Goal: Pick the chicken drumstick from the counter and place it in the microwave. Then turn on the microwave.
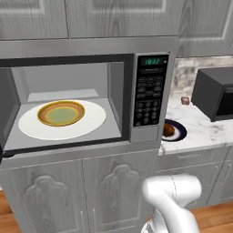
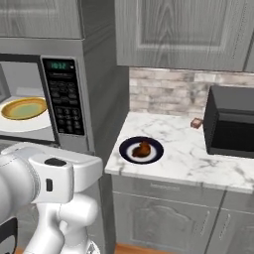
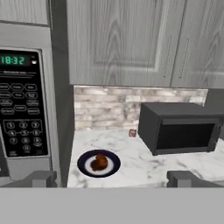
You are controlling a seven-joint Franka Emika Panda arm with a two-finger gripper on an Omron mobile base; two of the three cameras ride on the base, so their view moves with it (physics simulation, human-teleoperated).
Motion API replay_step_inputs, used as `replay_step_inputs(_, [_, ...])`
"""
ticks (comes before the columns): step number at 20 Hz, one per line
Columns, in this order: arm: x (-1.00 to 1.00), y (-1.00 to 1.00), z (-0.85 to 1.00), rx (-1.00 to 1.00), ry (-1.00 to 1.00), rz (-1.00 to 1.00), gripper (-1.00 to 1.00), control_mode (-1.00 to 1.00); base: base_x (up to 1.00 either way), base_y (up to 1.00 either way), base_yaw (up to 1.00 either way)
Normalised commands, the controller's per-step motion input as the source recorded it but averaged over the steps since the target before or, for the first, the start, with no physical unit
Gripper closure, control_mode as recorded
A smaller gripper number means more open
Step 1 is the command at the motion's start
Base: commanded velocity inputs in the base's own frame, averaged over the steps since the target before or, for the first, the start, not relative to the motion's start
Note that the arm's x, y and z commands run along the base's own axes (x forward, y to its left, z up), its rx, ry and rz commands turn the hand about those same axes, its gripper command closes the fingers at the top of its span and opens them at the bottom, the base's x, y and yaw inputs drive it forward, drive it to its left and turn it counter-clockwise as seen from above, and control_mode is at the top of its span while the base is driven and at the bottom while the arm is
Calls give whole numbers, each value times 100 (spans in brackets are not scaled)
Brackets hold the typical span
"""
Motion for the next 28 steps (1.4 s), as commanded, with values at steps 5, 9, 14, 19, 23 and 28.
replay_step_inputs(5, [0, 0, 0, 0, 0, 0, -100, 100, 41, -30, 0])
replay_step_inputs(9, [0, 0, 0, 0, 0, 0, -100, 100, 33, -32, 0])
replay_step_inputs(14, [0, 0, 0, 0, 0, 0, -100, 100, 23, -44, 0])
replay_step_inputs(19, [0, 0, 0, 0, 0, 0, -100, 100, 15, -40, 0])
replay_step_inputs(23, [0, 0, 0, 0, 0, 0, -100, 100, 4, -13, 0])
replay_step_inputs(28, [6, 0, 0, 0, 8, 0, -100, -100, 2, -2, 0])
